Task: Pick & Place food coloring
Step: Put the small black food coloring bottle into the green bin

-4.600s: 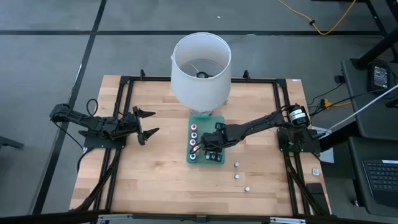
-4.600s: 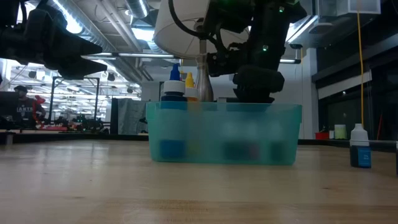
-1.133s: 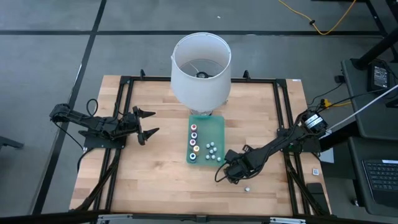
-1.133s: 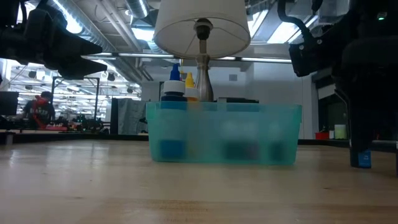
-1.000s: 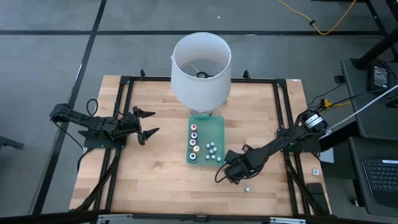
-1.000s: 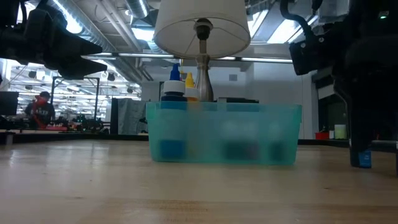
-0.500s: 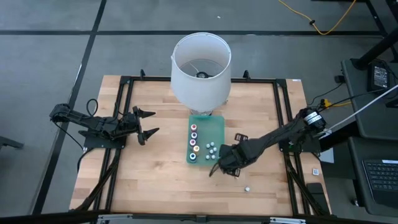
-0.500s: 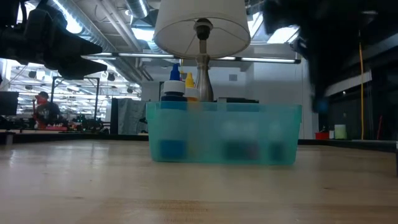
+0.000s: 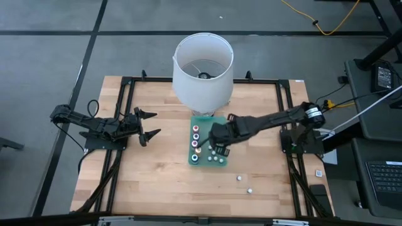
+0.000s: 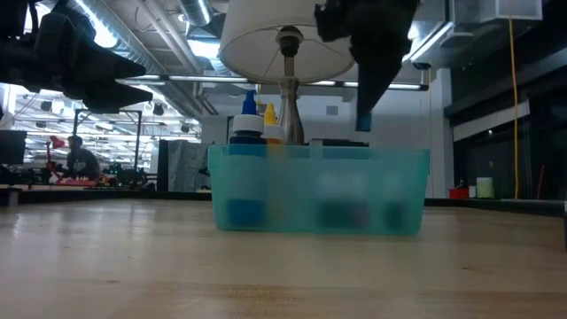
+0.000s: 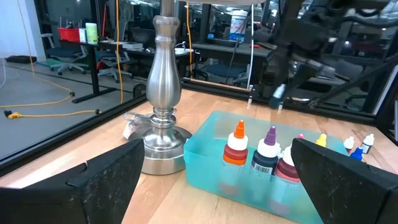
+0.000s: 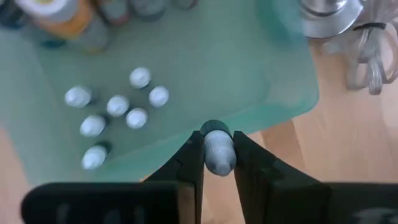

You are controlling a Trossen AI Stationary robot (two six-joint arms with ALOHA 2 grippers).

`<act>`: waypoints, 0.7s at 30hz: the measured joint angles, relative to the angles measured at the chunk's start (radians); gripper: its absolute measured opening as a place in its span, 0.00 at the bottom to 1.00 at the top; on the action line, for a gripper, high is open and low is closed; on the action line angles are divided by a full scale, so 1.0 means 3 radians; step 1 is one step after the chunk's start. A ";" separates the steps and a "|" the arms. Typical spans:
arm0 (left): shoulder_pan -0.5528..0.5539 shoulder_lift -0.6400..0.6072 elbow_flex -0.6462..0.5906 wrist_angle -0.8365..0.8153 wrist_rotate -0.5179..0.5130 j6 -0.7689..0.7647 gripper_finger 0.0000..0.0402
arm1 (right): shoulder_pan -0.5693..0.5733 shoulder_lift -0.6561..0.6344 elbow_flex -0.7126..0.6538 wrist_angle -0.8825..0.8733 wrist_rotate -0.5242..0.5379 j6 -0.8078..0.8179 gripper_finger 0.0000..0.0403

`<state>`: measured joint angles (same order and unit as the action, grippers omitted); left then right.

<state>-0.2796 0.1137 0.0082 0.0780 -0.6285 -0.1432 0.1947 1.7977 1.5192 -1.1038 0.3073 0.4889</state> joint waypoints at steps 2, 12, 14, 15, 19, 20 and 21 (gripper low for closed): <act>-0.0001 0.0000 0.0000 0.0000 0.0000 0.0000 1.00 | -0.0081 0.0000 -0.0036 0.0096 -0.0056 -0.0001 0.17; 0.0000 0.0000 0.0000 0.0000 0.0000 -0.0001 1.00 | -0.0238 0.0006 -0.0389 0.0548 -0.0158 0.0187 0.17; -0.0001 -0.0001 0.0000 0.0000 0.0001 0.0000 1.00 | -0.0239 0.0030 -0.0474 0.0641 -0.0162 0.0240 0.18; 0.0000 0.0000 0.0000 0.0000 0.0000 -0.0001 1.00 | -0.0240 0.0032 -0.0523 0.0668 -0.0160 0.0268 0.18; 0.0000 0.0001 0.0000 0.0000 0.0000 -0.0001 1.00 | -0.0231 0.0104 -0.0613 0.0850 -0.0128 0.0261 0.17; 0.0000 0.0000 0.0000 0.0000 0.0000 0.0000 1.00 | -0.0225 0.0127 -0.0620 0.0847 -0.0104 0.0231 0.17; 0.0001 0.0001 0.0001 -0.0001 0.0000 -0.0001 1.00 | -0.0220 0.0154 -0.0619 0.0905 -0.0073 0.0188 0.17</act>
<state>-0.2794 0.1139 0.0084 0.0778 -0.6285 -0.1434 0.1287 1.8440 1.3335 -0.8323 0.2854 0.5452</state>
